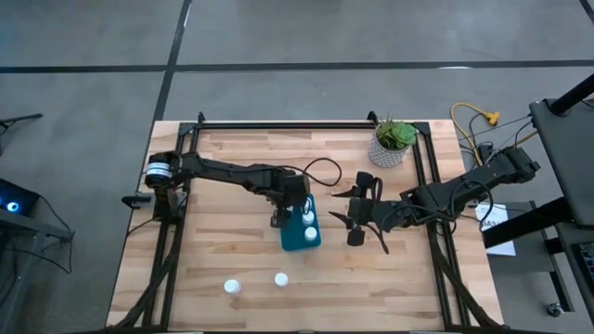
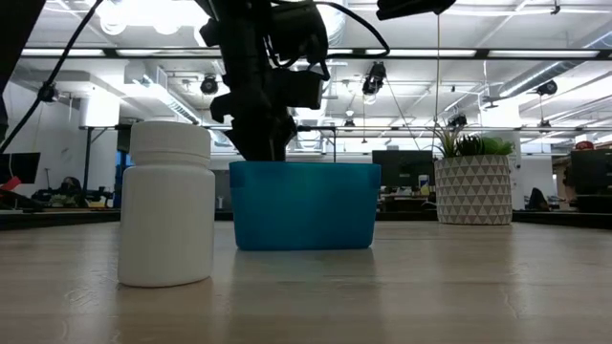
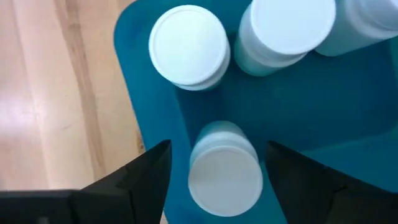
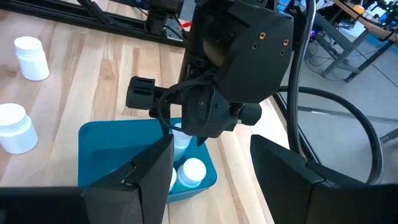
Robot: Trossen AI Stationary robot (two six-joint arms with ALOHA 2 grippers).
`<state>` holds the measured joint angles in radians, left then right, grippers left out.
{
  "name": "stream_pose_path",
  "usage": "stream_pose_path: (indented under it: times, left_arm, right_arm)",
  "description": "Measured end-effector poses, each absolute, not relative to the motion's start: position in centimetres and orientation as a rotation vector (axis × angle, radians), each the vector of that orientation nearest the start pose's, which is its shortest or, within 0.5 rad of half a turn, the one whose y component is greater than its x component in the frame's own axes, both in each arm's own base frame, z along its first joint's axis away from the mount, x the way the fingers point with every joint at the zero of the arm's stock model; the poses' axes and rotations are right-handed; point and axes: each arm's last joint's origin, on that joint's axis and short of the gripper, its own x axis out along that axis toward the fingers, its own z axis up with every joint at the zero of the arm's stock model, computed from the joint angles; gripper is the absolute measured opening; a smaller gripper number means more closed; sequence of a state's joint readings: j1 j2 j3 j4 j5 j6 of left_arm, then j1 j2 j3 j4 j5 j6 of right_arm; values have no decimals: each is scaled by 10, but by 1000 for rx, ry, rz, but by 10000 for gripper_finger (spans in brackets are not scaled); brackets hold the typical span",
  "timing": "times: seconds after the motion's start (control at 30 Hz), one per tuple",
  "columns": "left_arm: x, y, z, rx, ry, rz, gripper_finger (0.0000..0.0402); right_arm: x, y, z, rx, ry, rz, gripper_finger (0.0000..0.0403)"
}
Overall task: Pick and place pill bottles into a basket
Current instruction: Put the white pill bottle into the blue bin
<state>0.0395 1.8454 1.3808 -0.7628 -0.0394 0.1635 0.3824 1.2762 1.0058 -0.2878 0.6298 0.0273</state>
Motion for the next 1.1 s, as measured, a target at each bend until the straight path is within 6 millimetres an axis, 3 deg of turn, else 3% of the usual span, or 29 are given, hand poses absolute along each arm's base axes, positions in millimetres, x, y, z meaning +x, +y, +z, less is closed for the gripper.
stream_pose_path:
  times: [0.53, 0.83, 1.1]
  left_arm:
    - [368, 17, 221, 152, 1206, 29, 240]
    - [361, 12, 252, 153, 1116, 26, 240]
    - [338, -4, 286, 131, 1031, 15, 240]
  right_arm:
    - [260, 86, 300, -245, 486, -247, 206]
    - [260, 86, 300, -244, 484, -247, 206]
    - [260, 86, 300, -242, 481, -247, 206]
